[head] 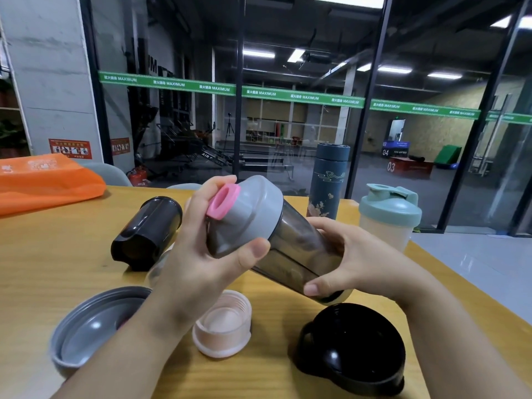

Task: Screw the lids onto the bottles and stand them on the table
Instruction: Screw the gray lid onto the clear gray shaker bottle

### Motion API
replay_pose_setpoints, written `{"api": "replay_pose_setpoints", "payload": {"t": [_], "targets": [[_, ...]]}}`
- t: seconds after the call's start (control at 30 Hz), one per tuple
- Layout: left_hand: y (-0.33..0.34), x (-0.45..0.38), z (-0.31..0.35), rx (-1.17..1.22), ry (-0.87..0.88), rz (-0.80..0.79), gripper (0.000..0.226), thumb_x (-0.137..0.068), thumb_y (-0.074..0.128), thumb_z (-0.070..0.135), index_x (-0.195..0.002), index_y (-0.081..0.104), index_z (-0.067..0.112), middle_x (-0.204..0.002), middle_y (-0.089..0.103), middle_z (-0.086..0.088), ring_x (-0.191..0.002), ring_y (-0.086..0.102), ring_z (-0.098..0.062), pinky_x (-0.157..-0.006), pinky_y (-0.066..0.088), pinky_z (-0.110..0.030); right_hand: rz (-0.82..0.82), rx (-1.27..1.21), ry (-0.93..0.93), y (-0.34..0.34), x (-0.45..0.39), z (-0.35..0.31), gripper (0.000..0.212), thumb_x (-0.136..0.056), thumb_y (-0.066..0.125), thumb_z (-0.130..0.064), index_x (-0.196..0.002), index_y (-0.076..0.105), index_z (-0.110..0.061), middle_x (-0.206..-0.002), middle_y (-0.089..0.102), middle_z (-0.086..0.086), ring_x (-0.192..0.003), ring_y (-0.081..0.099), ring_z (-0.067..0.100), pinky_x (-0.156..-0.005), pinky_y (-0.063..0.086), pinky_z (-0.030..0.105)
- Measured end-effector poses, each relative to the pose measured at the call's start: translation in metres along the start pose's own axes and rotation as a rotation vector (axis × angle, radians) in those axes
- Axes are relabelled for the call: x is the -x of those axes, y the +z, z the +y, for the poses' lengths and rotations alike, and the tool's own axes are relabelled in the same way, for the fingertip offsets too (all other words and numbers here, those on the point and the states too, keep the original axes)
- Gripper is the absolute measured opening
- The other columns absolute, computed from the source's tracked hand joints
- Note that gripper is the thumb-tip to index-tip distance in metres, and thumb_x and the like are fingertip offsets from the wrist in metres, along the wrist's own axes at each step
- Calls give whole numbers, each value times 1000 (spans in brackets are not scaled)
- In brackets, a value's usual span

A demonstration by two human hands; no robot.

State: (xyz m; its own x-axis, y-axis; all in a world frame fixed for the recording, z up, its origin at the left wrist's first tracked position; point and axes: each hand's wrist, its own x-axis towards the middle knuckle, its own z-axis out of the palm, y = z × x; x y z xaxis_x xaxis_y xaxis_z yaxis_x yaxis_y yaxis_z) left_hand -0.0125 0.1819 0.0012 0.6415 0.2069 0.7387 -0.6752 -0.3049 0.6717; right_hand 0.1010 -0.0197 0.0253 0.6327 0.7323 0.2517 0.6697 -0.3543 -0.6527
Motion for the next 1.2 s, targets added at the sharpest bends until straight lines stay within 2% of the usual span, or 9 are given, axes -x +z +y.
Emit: {"api": "replay_pose_setpoints", "payload": {"t": [0.33,0.47,0.53,0.57,0.63,0.73,0.83,1.0,1.2], "targets": [[3,-4,-8,53,2,72,85,-47,79,69,-123,41,67,-147,37,3,-131,46,-10,-104,41,-33,111,2,-28,5,-4,0,70,-60,88,-29,-117,51,-46,-109,64,-18,-104,57,-5,-86,47,16],[7,-4,-6,24,-110,139,87,-46,76,70,-118,27,73,-137,29,34,-119,50,9,-95,49,-31,250,-13,-20,4,-4,2,74,-56,88,-34,-118,51,-45,-108,66,-17,-100,60,-3,-86,48,21],[8,-4,-8,-73,-174,178,77,-62,75,53,-118,24,66,-133,30,31,-117,48,10,-100,46,-30,306,-62,6,4,-4,6,68,-61,87,-26,-117,50,-40,-103,67,-15,-91,63,-3,-81,50,19],[8,-3,-9,-149,-194,166,74,-70,74,41,-121,24,60,-133,31,26,-115,46,12,-98,45,-22,337,-77,25,4,-5,8,66,-63,86,-26,-117,49,-37,-102,67,-14,-89,63,-5,-77,50,16],[6,-2,-11,-373,-223,46,68,-81,70,26,-130,28,48,-131,32,20,-111,42,17,-87,40,-6,405,-84,79,5,-7,13,65,-65,85,-29,-117,47,-30,-102,62,-14,-86,60,-8,-69,46,11],[2,2,-14,-688,-294,-278,64,-83,68,36,-136,33,40,-125,33,22,-114,42,8,-94,38,-16,459,-69,184,4,-11,19,65,-65,85,-29,-114,43,-17,-101,57,-11,-88,55,-2,-66,42,15],[3,5,-12,-790,-388,-522,62,-80,68,45,-133,35,42,-126,36,22,-115,46,0,-99,42,-24,480,-42,265,4,-13,27,67,-63,86,-33,-109,41,-13,-103,54,-6,-96,55,11,-72,43,24],[5,6,-9,-834,-437,-695,62,-82,66,44,-134,32,47,-131,32,25,-111,50,5,-100,41,-26,464,-15,359,7,-16,32,73,-60,87,-40,-111,42,-13,-98,50,-9,-93,53,12,-65,41,24],[5,10,-11,-832,-447,-762,64,-88,63,32,-137,25,50,-130,23,28,-111,51,3,-96,45,-24,444,-21,428,10,-17,38,78,-60,87,-40,-116,42,-11,-108,53,0,-99,53,18,-74,42,29]]}}
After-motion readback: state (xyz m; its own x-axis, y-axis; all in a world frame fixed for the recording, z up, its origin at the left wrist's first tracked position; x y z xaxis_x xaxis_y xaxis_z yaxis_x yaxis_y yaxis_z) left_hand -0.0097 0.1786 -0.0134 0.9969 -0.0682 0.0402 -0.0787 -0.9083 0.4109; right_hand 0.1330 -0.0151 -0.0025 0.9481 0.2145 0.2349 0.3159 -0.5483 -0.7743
